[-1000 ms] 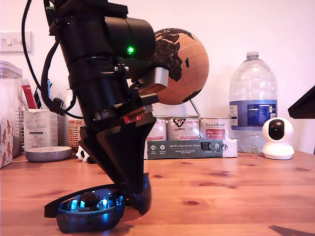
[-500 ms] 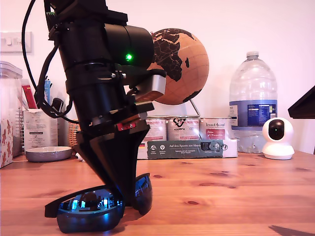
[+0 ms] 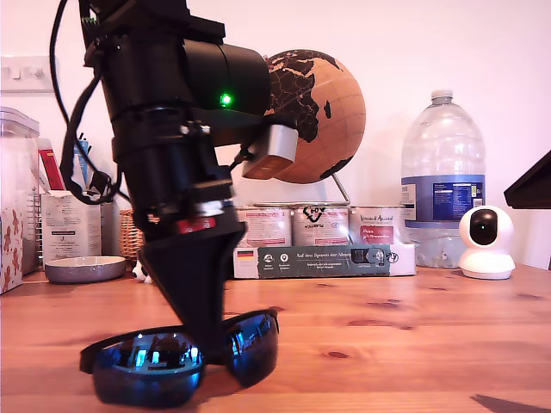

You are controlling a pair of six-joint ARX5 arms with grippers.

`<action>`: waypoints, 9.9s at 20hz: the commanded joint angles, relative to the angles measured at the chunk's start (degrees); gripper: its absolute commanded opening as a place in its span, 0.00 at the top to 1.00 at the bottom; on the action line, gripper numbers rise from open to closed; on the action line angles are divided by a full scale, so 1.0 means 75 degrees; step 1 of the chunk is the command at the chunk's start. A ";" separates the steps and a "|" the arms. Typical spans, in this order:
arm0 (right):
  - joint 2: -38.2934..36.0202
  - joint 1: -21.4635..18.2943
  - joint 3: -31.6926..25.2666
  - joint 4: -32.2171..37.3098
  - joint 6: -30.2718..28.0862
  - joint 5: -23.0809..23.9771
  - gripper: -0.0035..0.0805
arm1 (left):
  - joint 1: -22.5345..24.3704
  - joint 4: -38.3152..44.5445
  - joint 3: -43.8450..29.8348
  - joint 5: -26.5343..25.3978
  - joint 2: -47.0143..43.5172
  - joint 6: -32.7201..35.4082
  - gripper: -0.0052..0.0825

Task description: Pick up the sunglasses and open them, then place them back on the table

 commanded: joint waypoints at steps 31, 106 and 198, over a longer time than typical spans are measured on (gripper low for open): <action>0.5802 0.0070 0.4674 -0.3800 -0.4109 -0.1894 0.65 | -0.2495 -0.0609 -0.0003 -0.2602 -0.1151 0.5537 0.96; 0.7309 0.2299 0.4966 -0.1218 -0.5359 0.1370 0.69 | -0.2646 0.5190 -0.3768 -0.3191 -0.3203 0.6266 0.96; 0.8180 0.0813 0.6921 -0.2553 -0.6254 0.3861 0.54 | -0.2530 0.4683 -0.3765 -0.3480 -0.3203 0.6814 0.96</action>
